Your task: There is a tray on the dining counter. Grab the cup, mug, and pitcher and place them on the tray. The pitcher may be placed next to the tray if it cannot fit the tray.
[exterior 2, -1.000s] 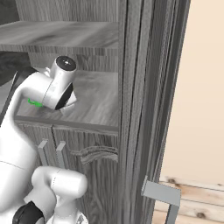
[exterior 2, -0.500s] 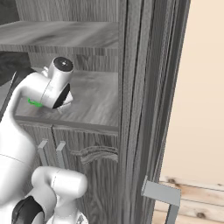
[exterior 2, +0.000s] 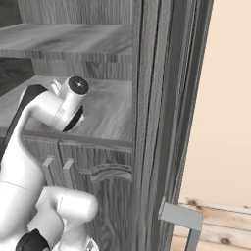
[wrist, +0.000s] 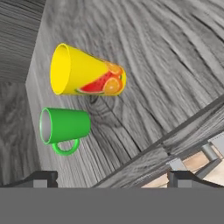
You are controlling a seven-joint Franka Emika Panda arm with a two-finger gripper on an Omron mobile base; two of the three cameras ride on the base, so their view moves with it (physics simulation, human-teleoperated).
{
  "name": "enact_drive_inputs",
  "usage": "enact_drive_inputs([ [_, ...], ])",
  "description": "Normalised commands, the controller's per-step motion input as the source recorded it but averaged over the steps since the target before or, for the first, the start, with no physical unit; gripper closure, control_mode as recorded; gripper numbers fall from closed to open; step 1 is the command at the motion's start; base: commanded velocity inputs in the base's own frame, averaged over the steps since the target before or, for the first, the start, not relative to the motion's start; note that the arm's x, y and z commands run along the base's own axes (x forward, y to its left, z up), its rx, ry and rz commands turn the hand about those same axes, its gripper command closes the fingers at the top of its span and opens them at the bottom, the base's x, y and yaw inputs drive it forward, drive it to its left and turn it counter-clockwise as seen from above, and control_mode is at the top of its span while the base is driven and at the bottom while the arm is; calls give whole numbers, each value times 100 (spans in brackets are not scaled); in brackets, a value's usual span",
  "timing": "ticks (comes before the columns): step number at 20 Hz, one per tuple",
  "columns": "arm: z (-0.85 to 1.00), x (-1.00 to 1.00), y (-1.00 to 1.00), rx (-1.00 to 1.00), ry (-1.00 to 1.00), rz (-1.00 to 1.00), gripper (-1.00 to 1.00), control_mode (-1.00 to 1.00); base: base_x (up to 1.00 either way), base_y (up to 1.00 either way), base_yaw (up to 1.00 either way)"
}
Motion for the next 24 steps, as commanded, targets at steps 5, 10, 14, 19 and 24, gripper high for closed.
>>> enact_drive_inputs([
  [5, 4, 25, 0, 0, 0, 0, -100, -100, 0, 0, 0],
  [10, 12, 20, 0, 0, 0, 0, -100, -100, 0, 0, 0],
  [14, 1, 15, 0, 0, 0, 0, -100, -100, 0, 0, 0],
  [19, -6, 2, 0, 0, -1, 0, -100, -100, 0, 0, 0],
  [24, -4, 9, 0, 1, -1, 0, -100, -100, 0, 0, 0],
])
